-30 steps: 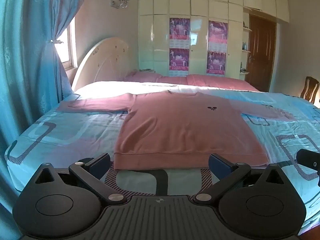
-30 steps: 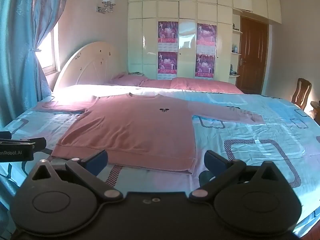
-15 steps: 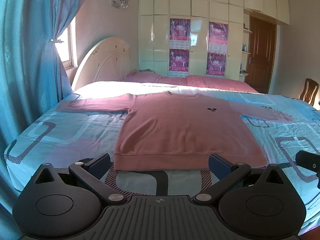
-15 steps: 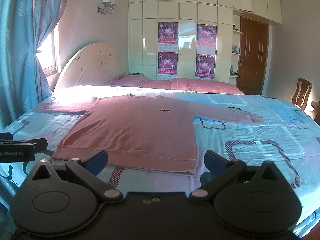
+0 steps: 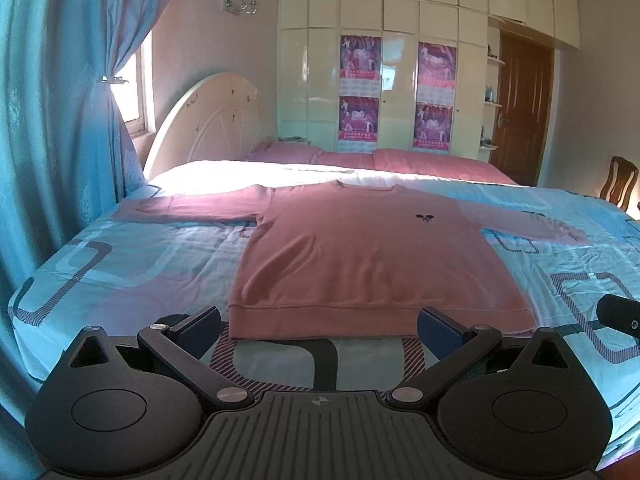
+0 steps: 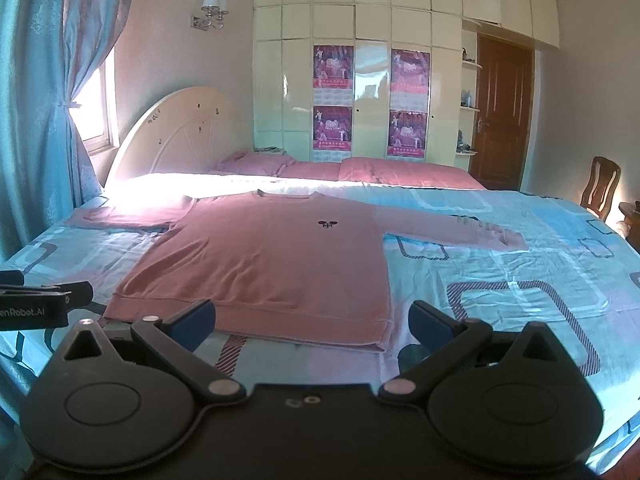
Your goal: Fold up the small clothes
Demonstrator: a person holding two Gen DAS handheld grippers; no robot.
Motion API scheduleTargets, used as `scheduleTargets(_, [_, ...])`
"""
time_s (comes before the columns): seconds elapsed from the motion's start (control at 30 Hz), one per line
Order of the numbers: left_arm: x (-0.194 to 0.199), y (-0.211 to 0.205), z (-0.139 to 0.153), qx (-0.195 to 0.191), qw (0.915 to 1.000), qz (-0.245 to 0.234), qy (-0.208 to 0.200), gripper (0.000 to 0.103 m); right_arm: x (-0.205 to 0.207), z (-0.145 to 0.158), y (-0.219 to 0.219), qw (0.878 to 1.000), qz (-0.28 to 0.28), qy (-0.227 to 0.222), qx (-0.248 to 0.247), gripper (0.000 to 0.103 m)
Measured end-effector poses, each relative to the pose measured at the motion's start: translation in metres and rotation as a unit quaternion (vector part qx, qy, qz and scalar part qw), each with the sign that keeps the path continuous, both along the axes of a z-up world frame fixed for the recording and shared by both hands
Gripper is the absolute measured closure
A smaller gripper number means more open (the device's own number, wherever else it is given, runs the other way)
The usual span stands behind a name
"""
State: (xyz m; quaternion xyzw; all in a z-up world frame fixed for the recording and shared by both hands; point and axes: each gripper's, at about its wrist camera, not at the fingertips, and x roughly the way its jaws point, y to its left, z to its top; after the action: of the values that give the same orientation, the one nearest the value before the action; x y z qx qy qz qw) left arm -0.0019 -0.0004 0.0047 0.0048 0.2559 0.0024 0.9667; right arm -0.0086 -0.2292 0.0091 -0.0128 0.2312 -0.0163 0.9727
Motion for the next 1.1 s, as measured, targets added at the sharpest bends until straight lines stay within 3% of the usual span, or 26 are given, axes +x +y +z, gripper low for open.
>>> scheduleTargets(1.1, [-0.0046, -0.0036, 0.0036, -0.001, 1.0, -0.003, -0.008, 0.0, 0.0036, 0.0019, -0.0034, 1.0, -0.001, -0.004, -0.001, 0.001])
